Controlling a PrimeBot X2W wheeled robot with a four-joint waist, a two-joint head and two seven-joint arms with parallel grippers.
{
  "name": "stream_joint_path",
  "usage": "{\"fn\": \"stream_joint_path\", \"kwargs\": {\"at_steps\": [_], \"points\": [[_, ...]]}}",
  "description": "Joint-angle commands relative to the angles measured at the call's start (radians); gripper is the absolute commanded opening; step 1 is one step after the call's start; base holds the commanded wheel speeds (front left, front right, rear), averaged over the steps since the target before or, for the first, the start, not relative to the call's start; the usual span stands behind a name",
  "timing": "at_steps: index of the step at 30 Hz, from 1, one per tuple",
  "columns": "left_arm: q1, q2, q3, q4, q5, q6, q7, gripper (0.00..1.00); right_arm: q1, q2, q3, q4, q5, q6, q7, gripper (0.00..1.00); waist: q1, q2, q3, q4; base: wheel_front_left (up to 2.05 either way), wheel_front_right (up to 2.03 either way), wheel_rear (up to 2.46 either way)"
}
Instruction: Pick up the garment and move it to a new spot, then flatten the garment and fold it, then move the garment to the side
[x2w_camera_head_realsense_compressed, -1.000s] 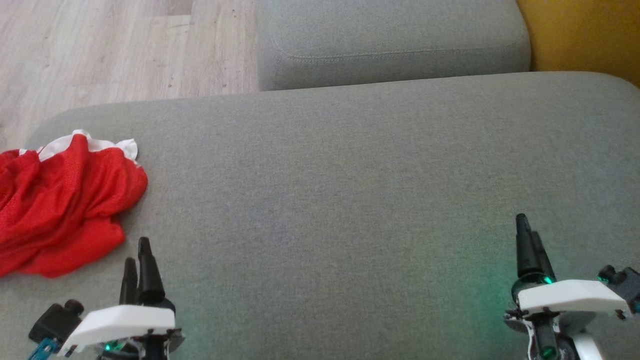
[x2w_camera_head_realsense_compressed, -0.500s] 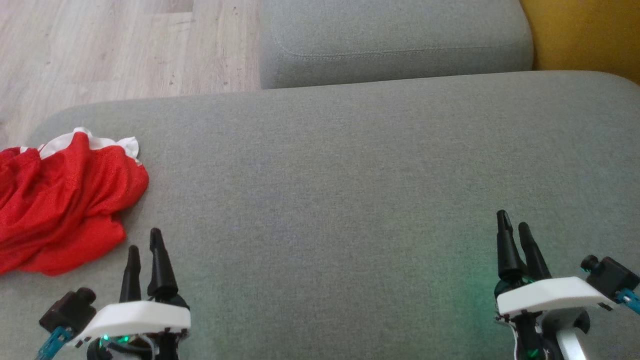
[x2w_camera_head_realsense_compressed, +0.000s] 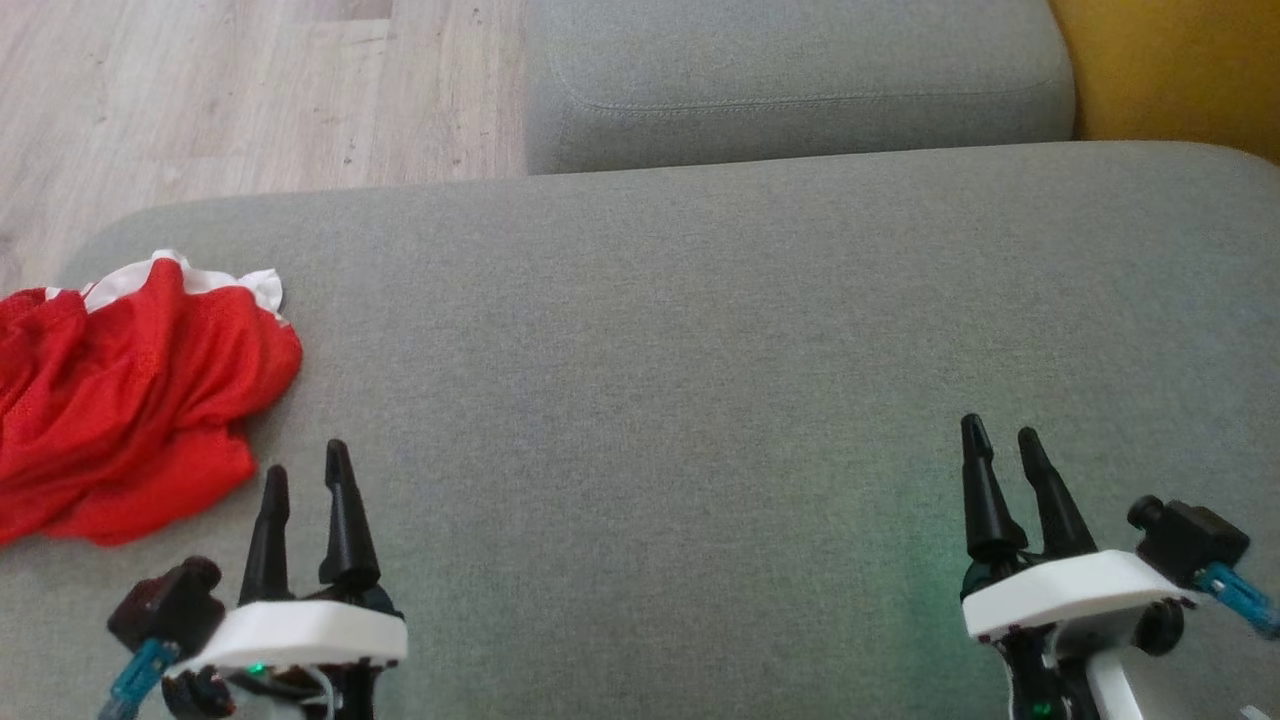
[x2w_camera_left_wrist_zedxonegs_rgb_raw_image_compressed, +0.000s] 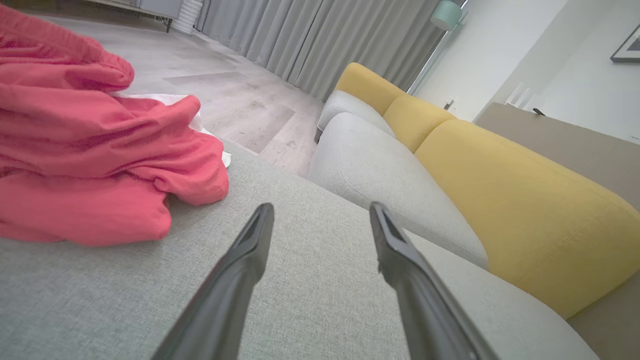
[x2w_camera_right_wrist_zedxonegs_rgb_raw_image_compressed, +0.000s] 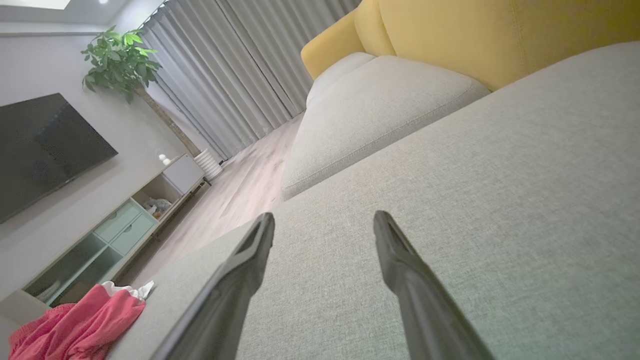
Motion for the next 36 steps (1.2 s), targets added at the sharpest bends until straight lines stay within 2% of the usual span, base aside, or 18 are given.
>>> {"fn": "stream_joint_path", "kwargs": {"at_steps": [1, 17, 36], "points": [[-0.051, 0.019, 0.009, -0.041, 0.041, 0.002, -0.019, 1.00, -0.061, -0.009, 0.024, -0.041, -0.043, 0.000, -0.021, 1.00, -0.0001, 0.0000, 0.000, 0.001, 0.00, 0.00, 0.00], [-0.049, 0.029, -0.029, -0.062, 0.241, -0.009, -0.066, 1.00, -0.066, -0.010, 0.058, -0.052, -0.255, -0.001, -0.068, 1.00, -0.0001, 0.0000, -0.003, -0.003, 0.00, 0.00, 0.00], [-0.052, 0.037, -0.066, -0.087, 0.488, 0.006, -0.122, 1.00, -0.071, -0.011, 0.090, -0.078, -0.512, -0.001, -0.124, 1.00, -0.0001, 0.0000, 0.010, 0.006, 0.00, 0.00, 0.00]]}}
